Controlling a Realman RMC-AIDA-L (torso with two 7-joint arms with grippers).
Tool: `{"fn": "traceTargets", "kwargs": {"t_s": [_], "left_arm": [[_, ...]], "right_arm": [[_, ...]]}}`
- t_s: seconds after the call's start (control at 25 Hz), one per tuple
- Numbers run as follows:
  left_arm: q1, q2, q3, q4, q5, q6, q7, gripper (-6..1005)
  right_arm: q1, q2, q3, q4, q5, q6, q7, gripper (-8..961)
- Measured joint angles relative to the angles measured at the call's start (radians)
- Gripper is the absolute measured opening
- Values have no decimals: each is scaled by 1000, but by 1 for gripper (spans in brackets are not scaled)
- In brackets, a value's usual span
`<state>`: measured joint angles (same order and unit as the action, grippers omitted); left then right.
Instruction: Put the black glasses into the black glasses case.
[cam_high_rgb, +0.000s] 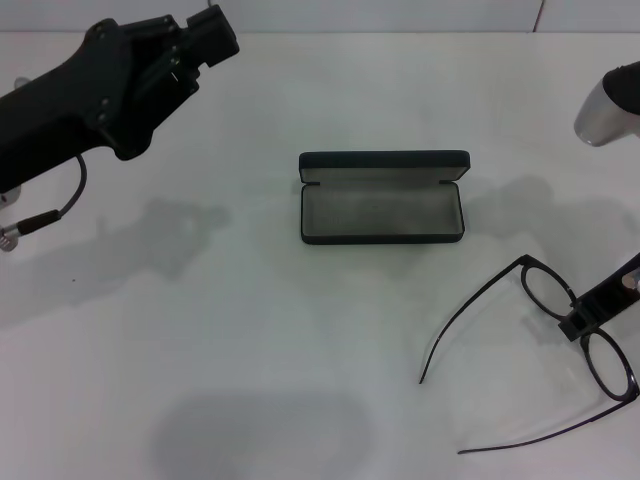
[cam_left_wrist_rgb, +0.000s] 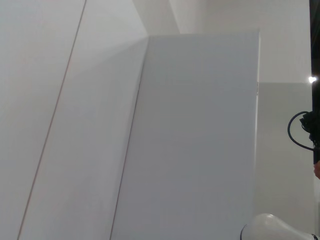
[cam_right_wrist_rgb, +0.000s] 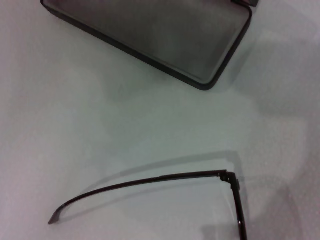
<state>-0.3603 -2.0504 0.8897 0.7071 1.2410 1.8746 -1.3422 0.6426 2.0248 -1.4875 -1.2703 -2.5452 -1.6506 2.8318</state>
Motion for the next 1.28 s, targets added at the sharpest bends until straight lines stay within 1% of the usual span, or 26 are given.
{"fn": "traceTargets", "kwargs": {"t_s": [0.36,0.6,0.76,0.92,1.0,1.12,1.2,1.28], "left_arm": [[4,-3,1,-19,0,1,0,62],[4,-3,0,-26,0,3,1,62],[5,-4,0,-29,-9,3,2,61],[6,-12,0,-66,-66,7,3,61],[6,-16,0,-101,-98,9,9,60],[3,-22,2,-126,-120,14,13,60],[-1,-26,9,-128,-122,25,11,60],[-6,-29,15,-128,-121,38,9,59]], "right_arm": [[-22,2,-6,-4,5,24,-110,116],[-46,-1,3,-33,55,32,-178,101],[-85,-4,46,-92,168,25,-281,100],[-136,-6,191,-90,380,-31,-443,100],[-168,-6,280,-53,506,-72,-540,100],[-211,-7,370,10,644,-114,-686,100],[-247,-4,387,42,711,-113,-808,100],[-272,0,373,60,745,-77,-898,100]]}}
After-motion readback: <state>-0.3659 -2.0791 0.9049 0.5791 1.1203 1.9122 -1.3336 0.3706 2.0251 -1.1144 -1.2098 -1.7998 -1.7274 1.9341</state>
